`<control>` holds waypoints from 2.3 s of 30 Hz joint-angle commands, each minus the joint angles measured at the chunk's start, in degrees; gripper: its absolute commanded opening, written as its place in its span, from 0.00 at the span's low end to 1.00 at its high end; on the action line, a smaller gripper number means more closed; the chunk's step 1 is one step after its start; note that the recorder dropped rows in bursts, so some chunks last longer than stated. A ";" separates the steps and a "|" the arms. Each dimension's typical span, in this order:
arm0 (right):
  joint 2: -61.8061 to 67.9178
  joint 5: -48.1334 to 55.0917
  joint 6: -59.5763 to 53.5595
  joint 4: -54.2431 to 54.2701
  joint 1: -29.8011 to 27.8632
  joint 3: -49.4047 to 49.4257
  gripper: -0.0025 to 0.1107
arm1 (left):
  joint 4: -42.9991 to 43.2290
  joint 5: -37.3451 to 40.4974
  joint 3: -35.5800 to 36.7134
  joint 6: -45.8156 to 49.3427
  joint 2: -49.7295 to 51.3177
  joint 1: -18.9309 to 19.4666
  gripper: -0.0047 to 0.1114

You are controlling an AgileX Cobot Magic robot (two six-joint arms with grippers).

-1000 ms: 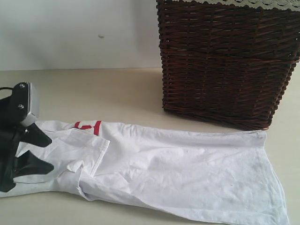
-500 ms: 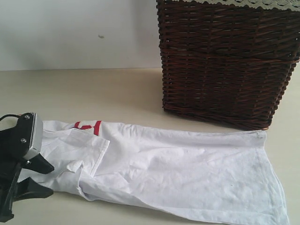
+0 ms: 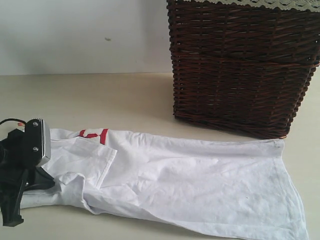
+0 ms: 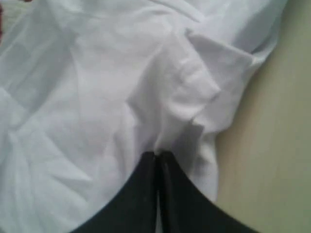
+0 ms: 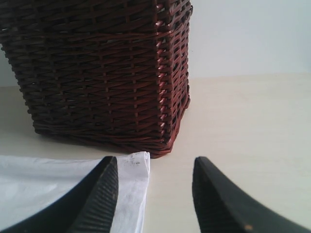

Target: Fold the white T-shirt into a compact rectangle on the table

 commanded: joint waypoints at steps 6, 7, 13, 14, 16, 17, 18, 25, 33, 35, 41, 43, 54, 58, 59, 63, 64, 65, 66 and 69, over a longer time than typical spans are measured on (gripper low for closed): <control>-0.33 -0.72 0.03 -0.17 -0.32 0.26 0.44 | -0.43 3.50 -7.18 0.11 -0.17 -0.44 0.04; -0.33 -0.72 0.03 -0.17 -0.32 0.26 0.44 | -0.43 5.64 -8.31 0.11 0.04 -0.44 0.04; -0.33 -0.72 0.03 -0.17 -0.32 0.26 0.44 | -3.18 9.06 -12.34 0.11 2.43 -0.44 0.04; -0.33 -0.72 0.03 -0.17 -0.32 0.26 0.44 | -2.97 8.48 -12.91 0.11 2.82 -0.44 0.04; -0.33 -0.72 0.03 -0.17 -0.32 0.26 0.44 | -2.37 6.75 -13.83 0.11 3.62 -0.44 0.04; -0.33 -0.72 0.03 -0.17 -0.32 0.26 0.44 | -1.72 5.84 -14.57 0.11 4.18 -0.44 0.04; -0.33 -0.72 0.03 -0.17 -0.32 0.26 0.44 | -1.47 4.88 -15.45 0.11 4.84 -0.44 0.04; -0.33 -0.72 0.03 -0.17 -0.32 0.26 0.44 | -3.94 3.19 -20.77 0.11 7.07 -0.44 0.04; -0.33 -0.72 0.03 -0.17 -0.32 0.26 0.44 | -3.79 5.44 -17.87 -0.53 7.07 -0.44 0.04; -0.33 -0.72 0.03 -0.17 -0.32 0.26 0.44 | -3.79 4.91 -17.26 -0.39 7.07 -0.44 0.04; -0.33 -0.72 0.03 -0.17 -0.32 0.26 0.44 | -10.51 4.79 -17.13 0.03 7.07 -0.44 0.08; -0.33 -0.72 0.03 -0.17 -0.32 0.26 0.44 | -10.51 4.79 -17.13 0.03 7.07 -0.44 0.19; -0.33 -0.72 0.03 -0.17 -0.32 0.26 0.44 | -0.41 3.87 -16.49 -8.98 4.98 1.16 0.50; -0.33 -0.72 0.03 -0.17 -0.32 0.26 0.44 | 9.72 6.92 -14.56 -14.23 2.65 5.87 0.34; -0.33 -0.72 0.03 -0.17 -0.32 0.26 0.44 | 10.27 8.38 -14.25 -14.23 2.39 7.25 0.31; -0.33 -0.72 0.03 -0.17 -0.32 0.26 0.44 | 9.86 12.50 -14.04 -16.42 0.66 12.13 0.28; -0.33 -0.72 0.03 -0.17 -0.32 0.26 0.44 | 9.74 12.71 -14.04 -16.86 -0.19 13.13 0.28; -0.33 -0.72 0.03 -0.17 -0.32 0.26 0.44 | 9.74 13.00 -14.04 -17.17 -0.79 14.03 0.28; -0.33 -0.72 0.03 -0.17 -0.32 0.26 0.44 | 9.74 13.79 -14.04 -17.29 -1.01 14.71 0.28; -0.33 -0.72 0.03 -0.17 -0.32 0.26 0.44 | 9.74 17.36 -13.91 -17.07 -0.93 16.07 0.28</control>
